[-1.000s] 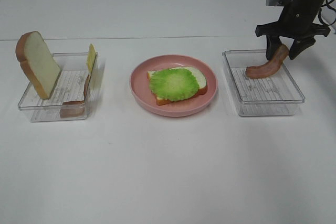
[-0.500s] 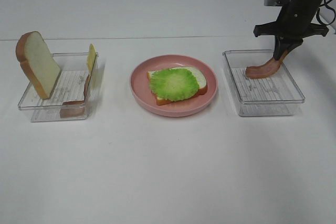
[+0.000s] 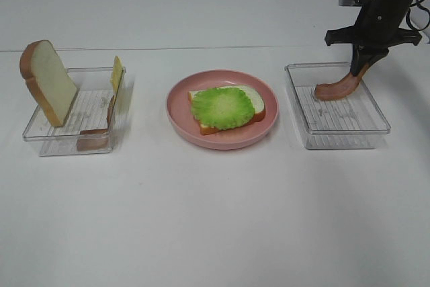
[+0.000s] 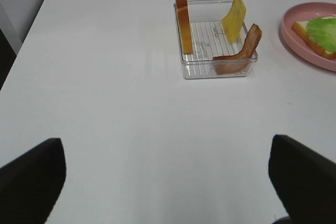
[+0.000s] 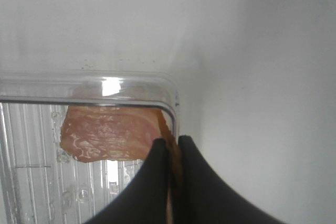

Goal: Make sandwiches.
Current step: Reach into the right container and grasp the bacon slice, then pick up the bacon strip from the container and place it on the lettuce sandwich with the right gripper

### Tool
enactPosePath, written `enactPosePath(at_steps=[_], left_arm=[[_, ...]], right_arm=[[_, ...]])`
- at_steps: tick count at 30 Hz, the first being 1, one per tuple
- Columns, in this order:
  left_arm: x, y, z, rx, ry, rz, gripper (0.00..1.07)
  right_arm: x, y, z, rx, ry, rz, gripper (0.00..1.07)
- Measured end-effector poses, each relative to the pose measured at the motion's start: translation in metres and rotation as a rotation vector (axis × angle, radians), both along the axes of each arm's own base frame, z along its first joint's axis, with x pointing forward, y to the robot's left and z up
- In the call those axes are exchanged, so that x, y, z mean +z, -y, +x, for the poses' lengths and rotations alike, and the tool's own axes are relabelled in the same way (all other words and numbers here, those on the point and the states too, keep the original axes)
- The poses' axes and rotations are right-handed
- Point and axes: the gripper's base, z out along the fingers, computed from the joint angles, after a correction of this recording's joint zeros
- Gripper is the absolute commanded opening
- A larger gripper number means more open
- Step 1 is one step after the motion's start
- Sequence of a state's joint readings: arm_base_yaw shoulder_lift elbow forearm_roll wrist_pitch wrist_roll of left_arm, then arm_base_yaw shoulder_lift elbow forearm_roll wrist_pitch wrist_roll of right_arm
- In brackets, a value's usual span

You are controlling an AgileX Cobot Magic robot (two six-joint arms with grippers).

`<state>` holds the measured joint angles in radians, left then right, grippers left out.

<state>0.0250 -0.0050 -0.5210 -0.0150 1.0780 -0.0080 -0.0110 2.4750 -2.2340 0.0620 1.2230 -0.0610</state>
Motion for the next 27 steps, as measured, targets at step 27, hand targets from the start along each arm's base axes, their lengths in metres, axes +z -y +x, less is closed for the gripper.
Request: enactPosePath(at_steps=[27], left_arm=[[0.0, 0.0, 0.0, 0.0, 0.0, 0.0, 0.98]], right_arm=[[0.101, -0.065, -0.019, 0.116, 0.205, 0.112, 0.0]])
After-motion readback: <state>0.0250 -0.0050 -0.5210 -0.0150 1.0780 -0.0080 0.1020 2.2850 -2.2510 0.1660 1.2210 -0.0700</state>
